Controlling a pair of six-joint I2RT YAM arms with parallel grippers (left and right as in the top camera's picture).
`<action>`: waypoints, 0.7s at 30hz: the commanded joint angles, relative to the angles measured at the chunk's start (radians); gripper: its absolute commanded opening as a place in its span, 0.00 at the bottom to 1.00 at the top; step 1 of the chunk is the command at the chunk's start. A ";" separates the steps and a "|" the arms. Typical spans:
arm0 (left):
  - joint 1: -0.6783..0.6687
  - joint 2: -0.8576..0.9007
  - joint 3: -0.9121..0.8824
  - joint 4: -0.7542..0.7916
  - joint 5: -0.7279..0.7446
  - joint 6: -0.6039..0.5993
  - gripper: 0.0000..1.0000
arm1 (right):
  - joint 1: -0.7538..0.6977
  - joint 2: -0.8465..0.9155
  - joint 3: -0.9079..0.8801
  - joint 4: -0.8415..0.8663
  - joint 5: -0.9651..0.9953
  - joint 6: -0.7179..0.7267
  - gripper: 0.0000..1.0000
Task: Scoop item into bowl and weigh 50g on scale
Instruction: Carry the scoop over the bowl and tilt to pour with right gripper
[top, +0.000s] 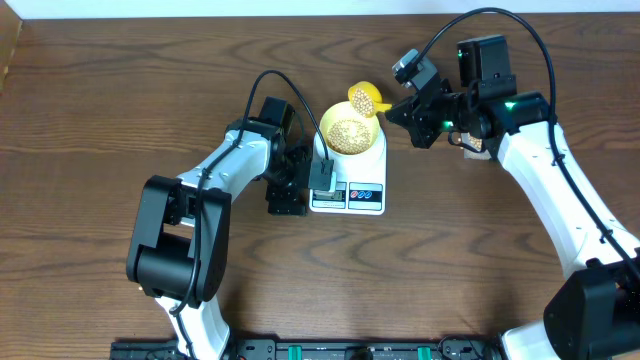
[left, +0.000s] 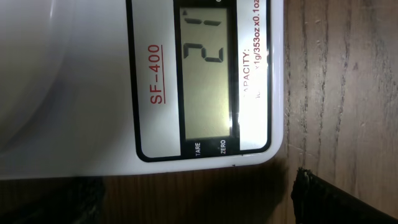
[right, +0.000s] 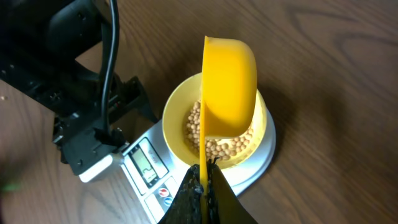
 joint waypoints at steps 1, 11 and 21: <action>-0.009 0.011 -0.011 -0.006 0.021 0.014 0.98 | 0.006 -0.005 0.013 -0.007 0.026 -0.061 0.01; -0.009 0.011 -0.011 -0.006 0.021 0.014 0.98 | 0.051 -0.003 0.013 -0.006 0.103 -0.140 0.01; -0.009 0.011 -0.011 -0.006 0.021 0.014 0.98 | 0.103 0.016 0.013 -0.007 0.180 -0.252 0.01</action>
